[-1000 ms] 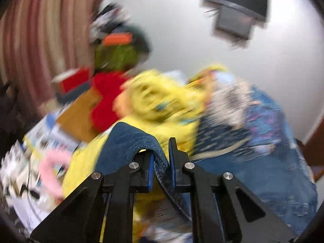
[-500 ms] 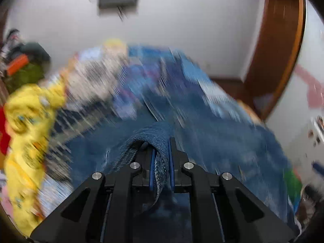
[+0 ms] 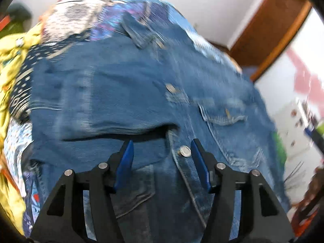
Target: Fold large clothes
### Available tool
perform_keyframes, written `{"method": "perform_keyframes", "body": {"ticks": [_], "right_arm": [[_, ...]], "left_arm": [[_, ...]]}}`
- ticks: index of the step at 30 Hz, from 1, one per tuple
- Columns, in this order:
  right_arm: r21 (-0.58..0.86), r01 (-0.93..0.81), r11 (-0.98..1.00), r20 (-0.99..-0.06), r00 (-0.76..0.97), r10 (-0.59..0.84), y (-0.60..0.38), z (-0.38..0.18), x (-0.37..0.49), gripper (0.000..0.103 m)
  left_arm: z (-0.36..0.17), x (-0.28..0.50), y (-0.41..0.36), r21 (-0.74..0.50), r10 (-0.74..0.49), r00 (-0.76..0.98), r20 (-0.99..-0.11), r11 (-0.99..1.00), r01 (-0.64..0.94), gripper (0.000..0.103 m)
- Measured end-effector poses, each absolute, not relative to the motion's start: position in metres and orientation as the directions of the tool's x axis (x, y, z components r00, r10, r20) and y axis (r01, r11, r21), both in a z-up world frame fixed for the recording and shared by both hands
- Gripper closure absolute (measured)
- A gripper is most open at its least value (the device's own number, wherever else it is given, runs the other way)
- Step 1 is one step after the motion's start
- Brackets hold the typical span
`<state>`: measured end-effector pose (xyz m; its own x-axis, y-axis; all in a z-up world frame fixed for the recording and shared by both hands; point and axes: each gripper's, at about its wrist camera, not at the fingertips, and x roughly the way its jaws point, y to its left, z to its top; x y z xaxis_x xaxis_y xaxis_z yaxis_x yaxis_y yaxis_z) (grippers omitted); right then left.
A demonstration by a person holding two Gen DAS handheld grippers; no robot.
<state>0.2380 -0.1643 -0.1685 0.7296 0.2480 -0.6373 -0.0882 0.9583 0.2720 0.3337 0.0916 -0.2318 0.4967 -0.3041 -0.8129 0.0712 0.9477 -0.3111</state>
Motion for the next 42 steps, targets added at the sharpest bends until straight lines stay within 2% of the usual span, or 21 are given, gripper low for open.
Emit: {"method": "perform_keyframes", "body": {"ticks": [6, 15, 16, 20, 21, 22, 24, 30, 33, 35, 38, 41, 42], "right_arm": [[0.257, -0.114, 0.960, -0.640, 0.724, 0.257, -0.154, -0.167, 0.241, 0.000], [0.247, -0.114, 0.962, -0.651, 0.716, 0.252, -0.152, -0.169, 0.242, 0.000], [0.250, -0.113, 0.962, -0.652, 0.715, 0.254, -0.153, -0.170, 0.242, 0.000], [0.256, -0.102, 0.961, -0.663, 0.705, 0.251, -0.158, -0.174, 0.242, 0.000], [0.261, -0.101, 0.960, -0.663, 0.704, 0.254, -0.159, -0.176, 0.241, 0.000], [0.265, -0.099, 0.959, -0.664, 0.703, 0.256, -0.160, -0.176, 0.241, 0.000], [0.266, -0.093, 0.959, -0.667, 0.701, 0.253, -0.164, -0.179, 0.241, 0.000], [0.215, -0.047, 0.976, -0.704, 0.685, 0.188, -0.180, -0.192, 0.255, 0.000], [0.208, -0.025, 0.978, -0.712, 0.681, 0.169, -0.194, -0.194, 0.256, 0.000], [0.206, -0.010, 0.979, -0.714, 0.683, 0.157, -0.202, -0.194, 0.254, 0.000], [0.207, 0.026, 0.978, -0.727, 0.673, 0.136, -0.218, -0.198, 0.250, 0.000], [0.221, 0.050, 0.974, -0.741, 0.657, 0.134, -0.231, -0.203, 0.247, 0.000], [0.222, 0.056, 0.973, -0.746, 0.653, 0.132, -0.233, -0.204, 0.246, 0.000]], "left_arm": [[-0.240, 0.334, 0.152, -0.640, -0.528, 0.520, -0.671, 0.767, -0.048, 0.045], [-0.289, 0.371, 0.177, -0.807, -0.623, 0.537, -0.569, 0.548, -0.220, 0.045], [-0.289, 0.375, 0.178, -0.813, -0.622, 0.545, -0.563, 0.537, -0.226, 0.049], [-0.271, 0.395, 0.169, -0.717, -0.501, 0.571, -0.650, 0.654, -0.243, 0.070], [-0.266, 0.398, 0.165, -0.694, -0.476, 0.577, -0.664, 0.680, -0.238, 0.083], [-0.258, 0.403, 0.158, -0.653, -0.441, 0.574, -0.690, 0.722, -0.231, 0.089], [-0.239, 0.408, 0.144, -0.579, -0.366, 0.593, -0.717, 0.786, -0.215, 0.093], [-0.154, 0.421, 0.057, -0.471, -0.330, 0.698, -0.635, 0.882, -0.011, 0.097], [-0.143, 0.423, -0.004, -0.392, -0.343, 0.682, -0.646, 0.916, 0.088, 0.097], [-0.151, 0.419, -0.043, -0.329, -0.340, 0.644, -0.685, 0.933, 0.142, 0.097], [-0.192, 0.417, -0.103, -0.272, -0.361, 0.489, -0.794, 0.931, 0.245, 0.097], [-0.241, 0.415, -0.134, -0.229, -0.307, 0.307, -0.901, 0.936, 0.267, 0.095], [-0.250, 0.413, -0.138, -0.216, -0.293, 0.287, -0.912, 0.938, 0.271, 0.094]]}}
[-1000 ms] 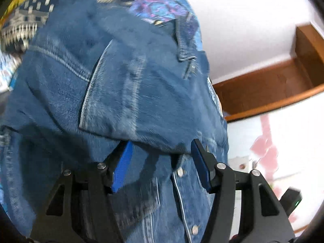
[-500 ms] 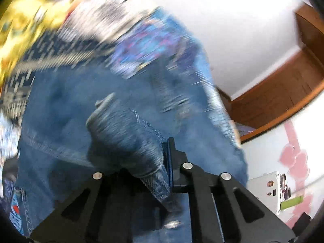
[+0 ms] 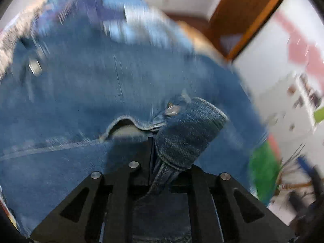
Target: Fold large clothes
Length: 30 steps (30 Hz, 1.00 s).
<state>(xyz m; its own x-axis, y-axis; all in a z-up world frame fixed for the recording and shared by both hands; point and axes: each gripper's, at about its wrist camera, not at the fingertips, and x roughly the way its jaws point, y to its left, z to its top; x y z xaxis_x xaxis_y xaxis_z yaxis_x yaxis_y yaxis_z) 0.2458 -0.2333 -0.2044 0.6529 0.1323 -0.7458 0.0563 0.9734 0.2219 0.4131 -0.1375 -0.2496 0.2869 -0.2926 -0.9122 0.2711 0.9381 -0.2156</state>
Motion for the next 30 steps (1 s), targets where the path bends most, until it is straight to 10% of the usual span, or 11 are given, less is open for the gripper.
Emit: {"method": "perform_keyframes", "body": {"ticks": [6, 14, 19, 30], "right_arm": [[0.201, 0.081, 0.976, -0.775, 0.623, 0.108, -0.247, -0.213, 0.243, 0.000], [0.270, 0.079, 0.960, -0.759, 0.631, 0.162, -0.266, -0.211, 0.242, 0.000], [0.336, 0.104, 0.936, -0.751, 0.629, 0.200, -0.284, -0.217, 0.243, 0.000], [0.550, 0.204, 0.810, -0.766, 0.509, 0.392, -0.334, -0.286, 0.289, 0.000]], "left_arm": [[-0.224, 0.395, -0.135, -0.245, -0.342, 0.331, -0.879, 0.922, 0.300, 0.050], [-0.171, 0.369, -0.114, -0.194, -0.337, 0.420, -0.843, 0.918, 0.347, 0.041], [-0.161, 0.359, -0.068, -0.058, -0.218, 0.558, -0.800, 0.955, 0.289, 0.015], [-0.194, 0.337, 0.051, -0.009, -0.010, 0.578, -0.816, 1.000, 0.004, 0.015]]}}
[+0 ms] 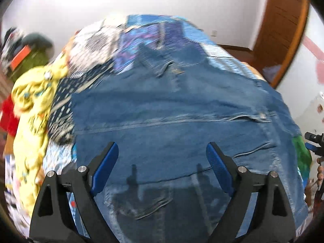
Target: Fold large clothes
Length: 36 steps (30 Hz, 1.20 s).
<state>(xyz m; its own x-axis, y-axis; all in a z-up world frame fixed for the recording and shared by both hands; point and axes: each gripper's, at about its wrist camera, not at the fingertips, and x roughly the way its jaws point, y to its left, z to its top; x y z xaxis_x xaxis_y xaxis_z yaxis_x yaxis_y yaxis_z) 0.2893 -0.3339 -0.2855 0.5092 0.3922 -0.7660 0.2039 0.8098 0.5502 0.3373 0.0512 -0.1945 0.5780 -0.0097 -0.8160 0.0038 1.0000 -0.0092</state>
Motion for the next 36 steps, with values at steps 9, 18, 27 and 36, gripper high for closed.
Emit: {"method": "perform_keyframes", "body": {"ticks": [9, 18, 27, 36], "right_arm": [[0.635, 0.291, 0.716, -0.727, 0.539, 0.426, -0.364, -0.323, 0.332, 0.019], [0.466, 0.411, 0.783, -0.803, 0.568, 0.180, -0.371, -0.292, 0.337, 0.090], [0.460, 0.100, 0.883, -0.605, 0.763, 0.228, -0.314, -0.138, 0.303, 0.095], [0.394, -0.203, 0.896, -0.527, 0.749, 0.401, -0.161, -0.078, 0.306, 0.095]], "left_arm": [[-0.220, 0.334, 0.088, -0.087, -0.007, 0.553, -0.833, 0.989, -0.118, 0.015], [-0.211, 0.331, 0.086, -0.011, 0.055, 0.601, -0.797, 0.994, -0.107, 0.015], [-0.183, 0.310, 0.085, -0.059, -0.009, 0.663, -0.748, 0.997, -0.054, 0.015], [-0.136, 0.268, 0.096, -0.131, -0.085, 0.765, -0.639, 0.991, 0.001, 0.002]]}}
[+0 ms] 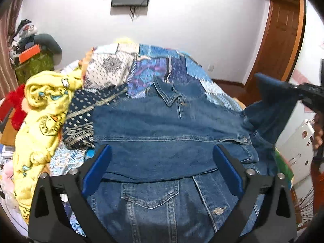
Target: Fold large clothes
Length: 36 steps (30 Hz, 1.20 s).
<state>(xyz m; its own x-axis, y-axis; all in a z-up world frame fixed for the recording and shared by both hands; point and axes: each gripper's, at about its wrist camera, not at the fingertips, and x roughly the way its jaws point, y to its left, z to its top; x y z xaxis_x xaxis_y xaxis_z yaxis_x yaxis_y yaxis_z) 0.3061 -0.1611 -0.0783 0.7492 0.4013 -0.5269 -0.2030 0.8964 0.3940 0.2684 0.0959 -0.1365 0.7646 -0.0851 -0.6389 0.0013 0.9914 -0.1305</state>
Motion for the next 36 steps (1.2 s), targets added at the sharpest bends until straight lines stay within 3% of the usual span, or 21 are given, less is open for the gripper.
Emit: {"method": "perform_keyframes", "body": {"ticks": [7, 10, 14, 16, 18, 23, 27, 32, 36], "right_arm": [[0.441, -0.301, 0.845, -0.669, 0.517, 0.534, -0.060, -0.162, 0.316, 0.095], [0.435, -0.279, 0.856, -0.759, 0.398, 0.515, -0.033, -0.204, 0.318, 0.094], [0.391, -0.272, 0.879, -0.847, 0.267, 0.459, -0.022, -0.236, 0.319, 0.087], [0.446, -0.270, 0.853, -0.828, 0.236, 0.508, -0.036, -0.234, 0.315, 0.079], [0.520, -0.268, 0.811, -0.794, 0.199, 0.575, -0.053, -0.225, 0.309, 0.058], [0.444, -0.342, 0.828, -0.772, 0.323, 0.547, -0.090, -0.191, 0.284, 0.054], [0.430, -0.280, 0.858, -0.733, 0.446, 0.513, -0.135, -0.183, 0.273, 0.038], [0.292, -0.190, 0.937, -0.758, 0.552, 0.348, -0.169, -0.188, 0.270, 0.038], [0.263, -0.129, 0.956, -0.764, 0.577, 0.288, -0.191, -0.202, 0.272, 0.038]], "left_arm": [[-0.145, 0.254, 0.108, -0.104, -0.077, 0.746, -0.662, 0.995, 0.010, 0.002], [-0.150, 0.252, 0.114, -0.132, -0.099, 0.729, -0.677, 0.991, 0.011, 0.002], [-0.152, 0.252, 0.116, -0.152, -0.111, 0.716, -0.689, 0.988, 0.007, 0.002], [-0.150, 0.256, 0.112, -0.145, -0.110, 0.706, -0.700, 0.989, 0.010, 0.002], [-0.146, 0.260, 0.106, -0.149, -0.121, 0.703, -0.701, 0.989, 0.022, 0.002], [-0.127, 0.281, 0.074, -0.088, -0.097, 0.707, -0.701, 0.995, 0.049, 0.002], [-0.111, 0.304, 0.035, -0.035, -0.101, 0.704, -0.703, 0.994, 0.108, 0.002], [-0.107, 0.337, -0.020, -0.030, -0.186, 0.661, -0.727, 0.970, 0.239, 0.002], [-0.127, 0.365, -0.068, -0.051, -0.259, 0.557, -0.789, 0.932, 0.360, 0.002]]}}
